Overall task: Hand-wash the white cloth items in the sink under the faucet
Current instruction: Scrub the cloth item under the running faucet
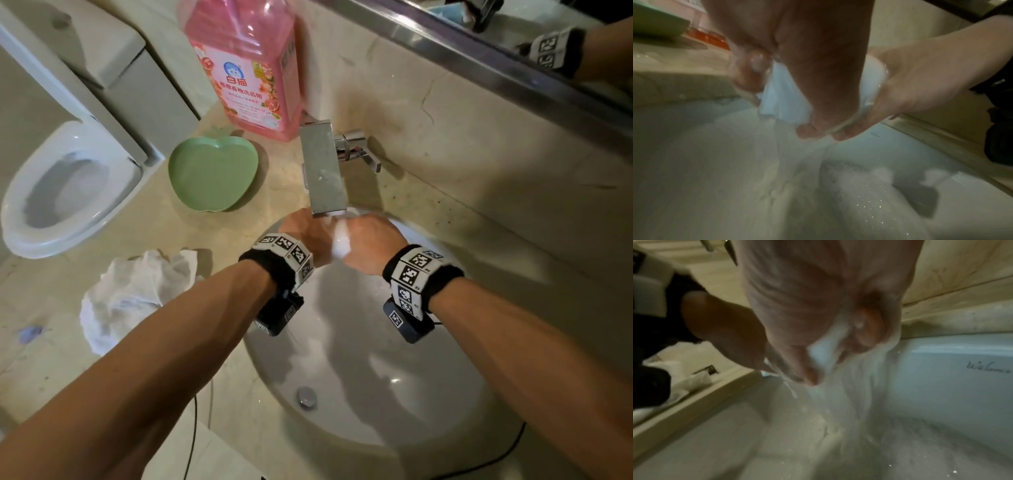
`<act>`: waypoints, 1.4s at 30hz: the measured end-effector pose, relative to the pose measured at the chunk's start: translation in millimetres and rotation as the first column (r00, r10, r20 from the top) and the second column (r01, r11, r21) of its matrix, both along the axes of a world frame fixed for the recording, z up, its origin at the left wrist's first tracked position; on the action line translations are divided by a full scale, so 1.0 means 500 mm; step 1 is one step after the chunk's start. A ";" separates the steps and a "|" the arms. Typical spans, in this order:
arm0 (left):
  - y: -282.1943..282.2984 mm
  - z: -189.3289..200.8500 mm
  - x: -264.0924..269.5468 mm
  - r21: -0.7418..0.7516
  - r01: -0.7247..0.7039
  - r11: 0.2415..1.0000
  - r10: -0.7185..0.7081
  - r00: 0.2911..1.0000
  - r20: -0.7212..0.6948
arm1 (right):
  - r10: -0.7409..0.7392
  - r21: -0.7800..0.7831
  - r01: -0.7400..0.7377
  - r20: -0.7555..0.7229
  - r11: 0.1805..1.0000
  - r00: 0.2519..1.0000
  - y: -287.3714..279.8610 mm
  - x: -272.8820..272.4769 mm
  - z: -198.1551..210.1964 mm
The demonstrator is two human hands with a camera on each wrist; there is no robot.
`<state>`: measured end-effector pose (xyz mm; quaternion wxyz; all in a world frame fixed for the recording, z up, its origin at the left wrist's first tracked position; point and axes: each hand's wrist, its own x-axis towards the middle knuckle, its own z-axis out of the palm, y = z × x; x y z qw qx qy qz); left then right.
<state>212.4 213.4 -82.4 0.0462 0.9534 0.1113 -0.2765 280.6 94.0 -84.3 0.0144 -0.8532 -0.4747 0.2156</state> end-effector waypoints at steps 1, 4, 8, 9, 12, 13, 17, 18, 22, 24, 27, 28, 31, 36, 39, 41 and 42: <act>-0.003 0.003 0.002 0.000 0.009 1.000 -0.009 1.000 -0.020 | 0.027 0.004 -0.027 0.035 1.000 0.999 -0.002 -0.001 -0.003; 0.004 -0.012 -0.003 -0.051 0.027 0.998 -0.026 0.999 0.023 | 0.044 0.039 -0.047 0.059 0.998 0.997 -0.006 0.002 -0.010; 0.036 0.004 0.006 -0.294 -0.072 0.953 0.060 0.997 -0.050 | 0.026 0.162 -0.026 0.006 0.986 1.000 -0.008 0.015 -0.010; 0.045 0.010 0.004 -0.336 -0.106 0.936 0.093 0.994 -0.054 | 0.005 0.201 0.004 -0.042 0.980 0.999 -0.006 0.021 -0.010; 0.074 0.018 -0.024 -0.449 -0.270 0.852 0.309 0.951 0.016 | -0.043 0.229 0.122 -0.324 0.966 0.945 0.012 0.033 -0.005; 0.082 0.022 -0.034 -0.495 -0.303 0.814 0.361 0.932 0.022 | -0.049 0.252 0.174 -0.435 0.952 0.899 0.018 0.033 -0.002; 0.120 0.039 -0.080 -0.548 -0.247 0.799 0.342 0.937 0.076 | -0.104 0.237 0.334 -0.655 0.912 0.748 0.029 0.014 0.016; 0.129 0.043 -0.093 -0.575 -0.265 0.774 0.358 0.932 0.051 | -0.115 0.211 0.345 -0.683 0.915 0.722 0.034 0.008 0.015; 0.145 0.054 -0.133 -0.590 -0.343 0.731 0.421 0.907 -0.005 | -0.119 0.239 0.383 -0.695 0.892 0.709 0.060 -0.012 0.003; 0.142 0.053 -0.137 -0.535 -0.356 0.766 0.456 0.888 0.063 | -0.161 0.256 0.502 -0.746 0.826 0.646 0.067 -0.018 0.002; 0.133 0.043 -0.126 -0.482 -0.401 0.779 0.458 0.889 0.000 | -0.160 0.279 0.594 -0.800 0.754 0.578 0.063 -0.020 0.012; 0.128 0.036 -0.118 -0.483 -0.416 0.770 0.451 0.891 -0.049 | -0.146 0.301 0.584 -0.789 0.754 0.596 0.056 -0.020 0.015; 0.105 0.024 -0.085 -0.537 -0.448 0.715 0.439 0.885 -0.154 | -0.148 0.337 0.512 -0.705 0.790 0.694 0.031 -0.018 0.024; 0.057 0.011 -0.040 -0.461 -0.247 0.852 0.302 0.952 0.048 | -0.224 0.356 0.463 -0.542 0.811 0.810 -0.018 0.003 0.039; 0.041 0.008 -0.033 -0.378 -0.119 0.918 0.200 0.962 0.185 | -0.289 0.208 0.552 -0.675 0.807 0.679 -0.044 0.020 0.029; 0.041 0.011 -0.034 -0.320 -0.087 0.943 0.176 0.949 0.261 | -0.318 0.185 0.595 -0.703 0.782 0.636 -0.047 0.022 0.021; 0.044 0.012 -0.034 -0.322 -0.091 0.942 0.193 0.934 0.300 | -0.310 0.189 0.576 -0.690 0.795 0.654 -0.045 0.023 0.017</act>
